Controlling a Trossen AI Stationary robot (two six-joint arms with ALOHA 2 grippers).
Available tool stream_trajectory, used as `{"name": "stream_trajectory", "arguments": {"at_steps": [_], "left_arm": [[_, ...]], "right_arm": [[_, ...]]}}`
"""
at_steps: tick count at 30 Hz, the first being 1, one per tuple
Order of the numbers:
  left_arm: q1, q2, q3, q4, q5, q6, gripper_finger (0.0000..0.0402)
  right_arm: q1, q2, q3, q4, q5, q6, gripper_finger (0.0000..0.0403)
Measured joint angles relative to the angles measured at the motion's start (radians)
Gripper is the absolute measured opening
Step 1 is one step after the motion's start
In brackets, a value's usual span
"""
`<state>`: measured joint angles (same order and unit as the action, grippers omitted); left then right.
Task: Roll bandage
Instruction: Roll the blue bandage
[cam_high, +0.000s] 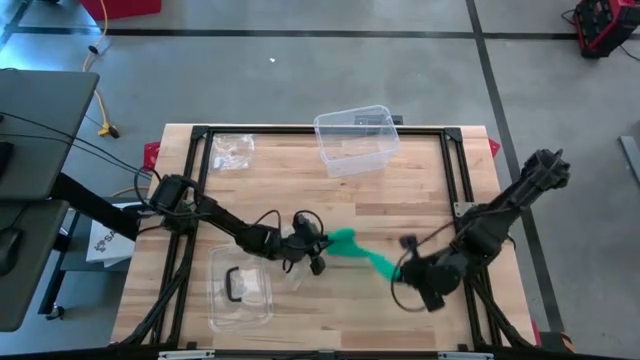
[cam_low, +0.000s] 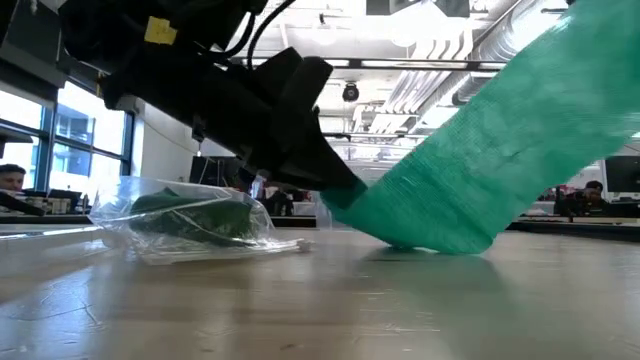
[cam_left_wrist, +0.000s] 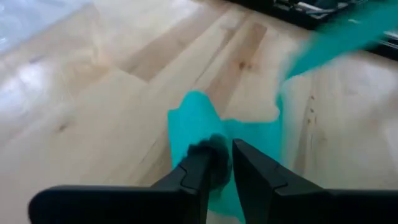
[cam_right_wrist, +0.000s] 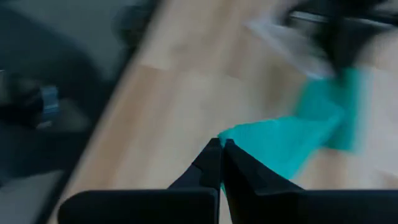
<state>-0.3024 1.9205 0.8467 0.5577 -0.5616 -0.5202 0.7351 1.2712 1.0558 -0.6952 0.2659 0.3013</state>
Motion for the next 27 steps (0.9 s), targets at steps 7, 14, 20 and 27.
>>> {"name": "stream_trajectory", "arguments": {"at_steps": [7,14,20,27], "left_arm": [[0.029,0.0,0.0,-0.009,-0.281,-0.019,0.001],[0.039,0.013,0.001,0.001,-0.288,-0.051,0.0015],[0.009,0.05,0.002,0.066,-0.305,-0.052,0.0006],[-0.006,0.13,0.002,0.219,-0.314,0.02,0.0005]], "right_arm": [[0.109,0.136,-0.113,0.304,-0.217,0.038,0.0],[0.192,0.384,-0.14,0.472,-0.223,0.176,0.0],[0.199,0.515,-0.102,0.495,-0.329,0.192,0.0041],[0.152,0.424,-0.044,0.272,-0.45,0.161,0.0127]]}}
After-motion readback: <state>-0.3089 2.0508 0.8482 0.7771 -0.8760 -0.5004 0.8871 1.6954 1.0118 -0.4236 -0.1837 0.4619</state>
